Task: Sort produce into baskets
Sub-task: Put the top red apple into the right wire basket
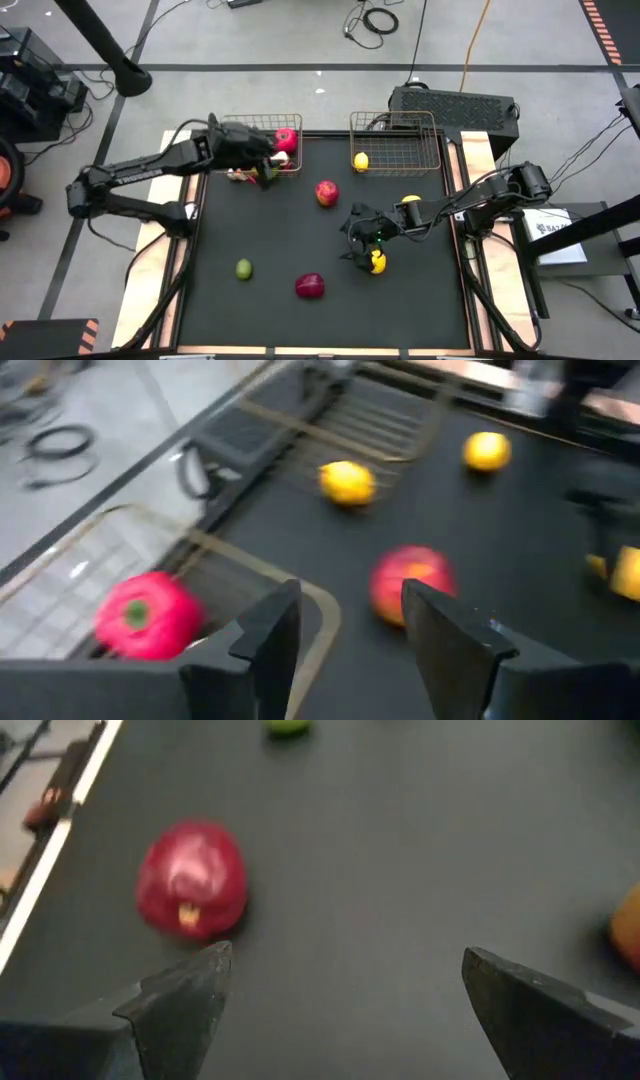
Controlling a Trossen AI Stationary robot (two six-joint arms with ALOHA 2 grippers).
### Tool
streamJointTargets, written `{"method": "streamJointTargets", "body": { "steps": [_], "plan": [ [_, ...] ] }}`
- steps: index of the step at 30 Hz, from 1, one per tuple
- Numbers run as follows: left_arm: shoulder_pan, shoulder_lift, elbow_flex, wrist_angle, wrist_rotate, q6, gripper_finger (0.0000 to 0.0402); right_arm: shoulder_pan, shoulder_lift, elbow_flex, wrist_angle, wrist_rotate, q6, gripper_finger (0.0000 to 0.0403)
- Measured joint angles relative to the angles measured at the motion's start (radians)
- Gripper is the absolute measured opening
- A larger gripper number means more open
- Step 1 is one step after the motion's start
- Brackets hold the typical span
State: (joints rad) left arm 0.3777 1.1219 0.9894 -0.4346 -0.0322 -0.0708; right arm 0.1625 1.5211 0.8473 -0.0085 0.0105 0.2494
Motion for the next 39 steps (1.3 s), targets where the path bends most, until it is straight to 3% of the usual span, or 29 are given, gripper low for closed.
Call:
{"method": "streamJointTargets", "body": {
  "steps": [6,10,13,16,23,29,33,39],
  "plan": [
    [-0.178,0.049,0.000,0.063,-0.060,0.028,0.0182,-0.037,0.000,0.087,-0.049,0.018,0.044,0.0384],
    [-0.255,0.096,-0.001,0.087,-0.157,0.094,0.0182,-0.083,-0.005,0.242,-0.369,0.027,0.009,0.0384],
    [-0.278,0.124,-0.001,0.077,-0.172,0.133,0.0182,-0.111,-0.009,0.344,-0.613,0.095,-0.039,0.0384],
    [-0.290,0.146,-0.002,0.053,-0.173,0.145,0.0182,-0.127,-0.017,0.373,-0.693,0.186,-0.098,0.0384],
    [-0.289,0.207,-0.002,0.073,-0.173,0.165,0.0182,-0.200,-0.033,0.246,-0.553,0.163,-0.237,0.0378],
    [-0.270,0.283,-0.002,0.138,-0.162,0.207,0.0182,-0.320,-0.034,0.079,-0.124,0.095,-0.373,0.0377],
    [-0.267,0.327,-0.002,0.115,-0.122,0.184,0.0182,-0.388,-0.035,0.023,0.103,-0.022,-0.356,0.0377],
    [-0.268,0.348,-0.002,0.123,-0.066,0.174,0.0182,-0.398,-0.025,0.016,0.189,-0.069,-0.342,0.0377]
  ]
}}
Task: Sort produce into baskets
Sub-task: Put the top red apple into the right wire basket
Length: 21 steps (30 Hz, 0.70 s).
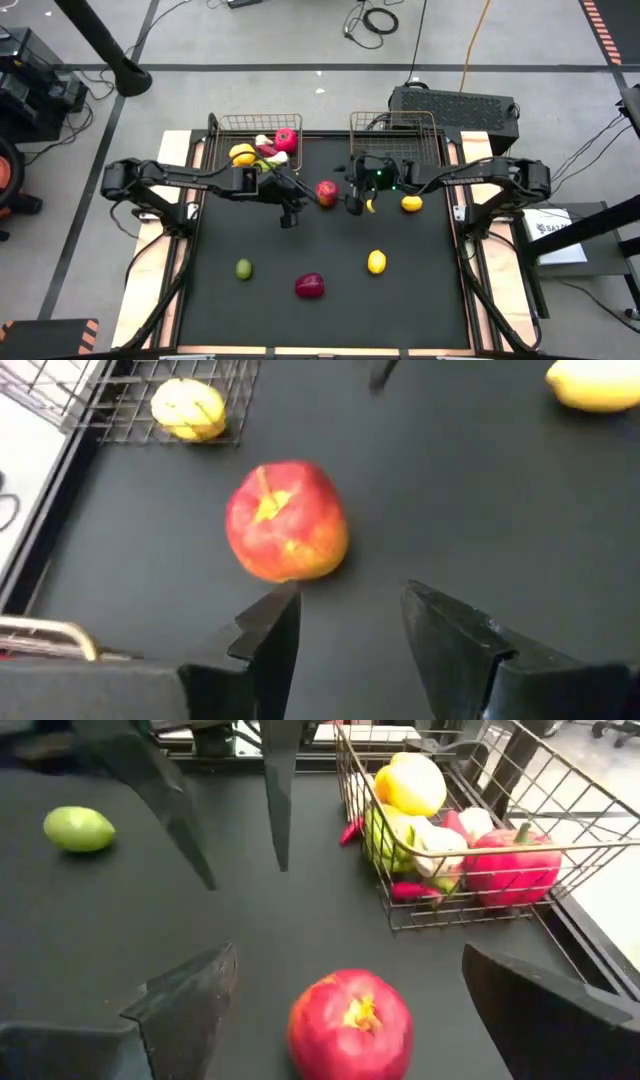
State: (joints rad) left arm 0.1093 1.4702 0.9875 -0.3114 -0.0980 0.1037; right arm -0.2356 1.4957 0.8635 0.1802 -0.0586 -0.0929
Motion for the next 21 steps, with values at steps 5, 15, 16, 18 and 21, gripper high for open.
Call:
{"method": "streamJointTargets", "body": {
  "steps": [5,15,16,18,21],
  "plan": [
    [0.000,0.004,0.000,-0.005,0.017,-0.020,0.0182,0.002,0.060,0.000,0.039,0.000,0.012,0.0377],
    [0.002,0.004,-0.039,0.017,0.017,0.005,0.0182,-0.001,0.166,0.000,0.096,0.005,0.013,0.0377],
    [0.002,0.004,-0.039,0.019,0.017,0.012,0.0182,-0.003,0.175,0.000,0.096,0.004,0.013,0.0377],
    [0.002,0.004,-0.039,0.030,0.017,0.021,0.0182,-0.009,0.188,0.001,0.105,0.004,0.015,0.0377],
    [0.002,0.004,-0.039,0.043,0.017,0.034,0.0182,-0.019,0.188,0.002,0.109,0.003,0.025,0.0377]
  ]
}}
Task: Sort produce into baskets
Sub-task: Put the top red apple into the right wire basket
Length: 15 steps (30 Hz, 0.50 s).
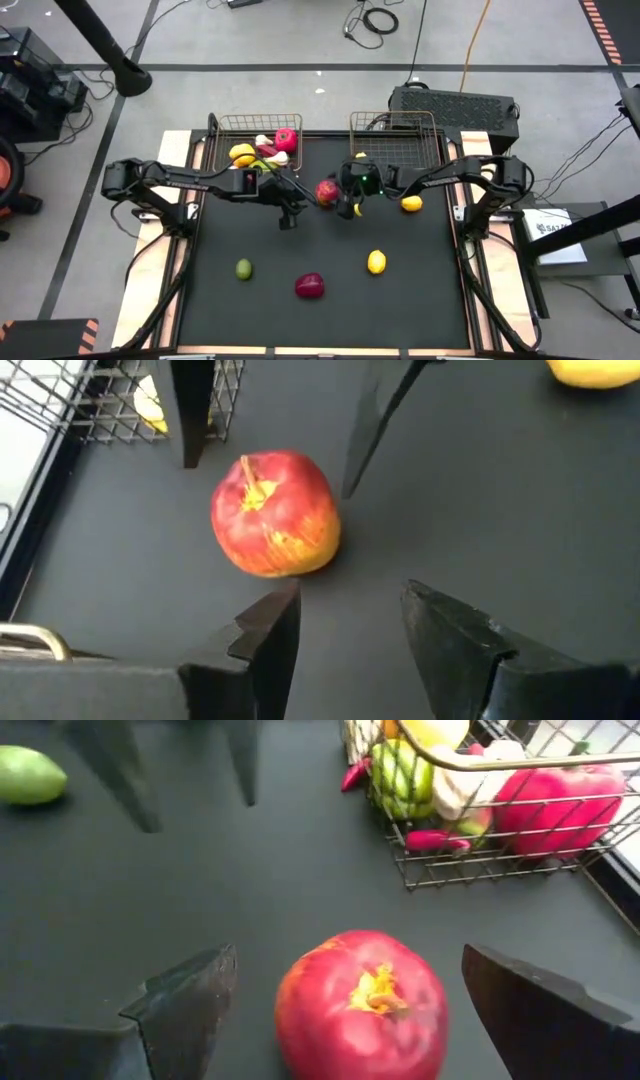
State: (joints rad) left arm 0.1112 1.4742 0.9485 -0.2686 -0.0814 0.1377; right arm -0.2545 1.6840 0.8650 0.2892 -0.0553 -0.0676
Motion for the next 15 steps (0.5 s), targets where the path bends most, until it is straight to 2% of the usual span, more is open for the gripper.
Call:
{"method": "streamJointTargets", "body": {
  "steps": [15],
  "plan": [
    [0.000,0.000,0.000,-0.001,0.000,0.000,0.0182,0.001,0.000,0.000,0.009,0.003,0.038,0.0377]
  ]
}}
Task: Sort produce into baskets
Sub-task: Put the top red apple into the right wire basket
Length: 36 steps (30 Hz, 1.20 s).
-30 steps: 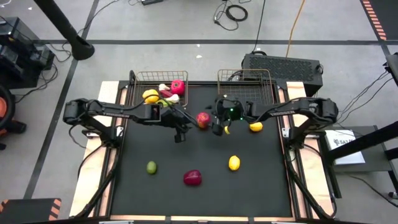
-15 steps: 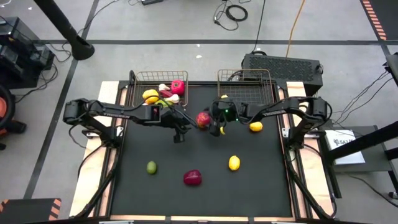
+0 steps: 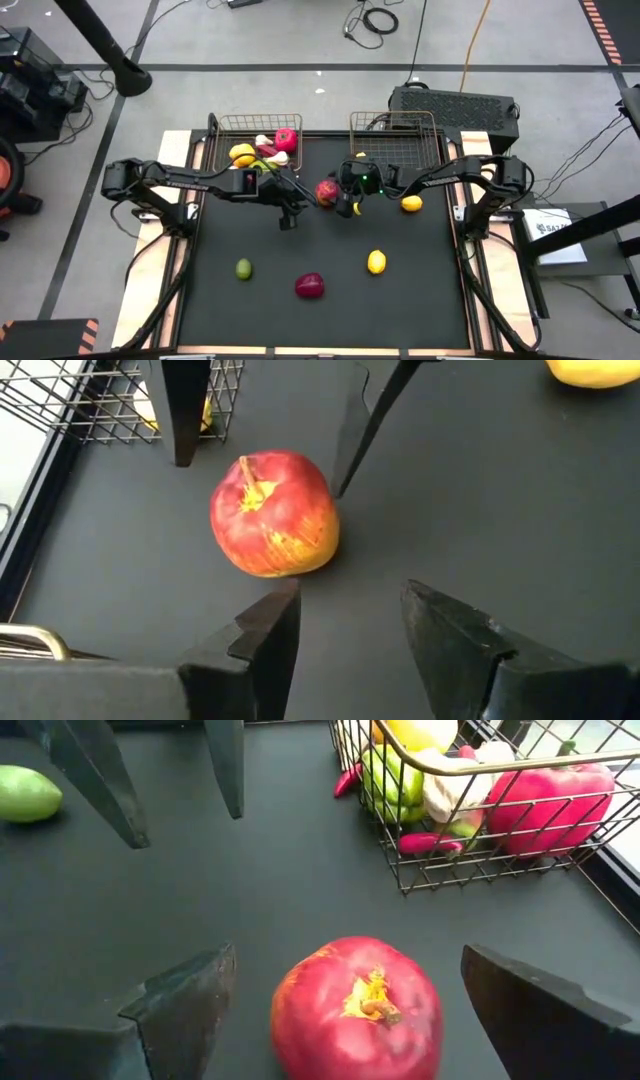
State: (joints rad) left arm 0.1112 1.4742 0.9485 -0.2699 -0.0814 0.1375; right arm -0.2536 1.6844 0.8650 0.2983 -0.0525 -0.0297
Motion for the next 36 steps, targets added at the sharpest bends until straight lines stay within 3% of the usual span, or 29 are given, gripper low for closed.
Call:
{"method": "streamJointTargets", "body": {
  "steps": [15,23,32,36],
  "plan": [
    [0.000,0.000,0.000,-0.001,0.000,0.007,0.0182,0.112,-0.002,0.058,-0.084,0.261,0.022,0.0377],
    [0.000,0.000,0.000,-0.031,0.000,0.006,0.0182,0.198,-0.003,0.070,-0.154,0.324,0.094,0.0377],
    [-0.002,-0.001,0.000,-0.112,-0.001,-0.001,0.0182,0.216,-0.004,0.030,-0.021,0.466,0.132,0.0372],
    [-0.002,-0.001,0.000,-0.132,0.000,-0.002,0.0182,0.231,-0.004,-0.056,0.152,0.500,0.190,0.0335]
  ]
}}
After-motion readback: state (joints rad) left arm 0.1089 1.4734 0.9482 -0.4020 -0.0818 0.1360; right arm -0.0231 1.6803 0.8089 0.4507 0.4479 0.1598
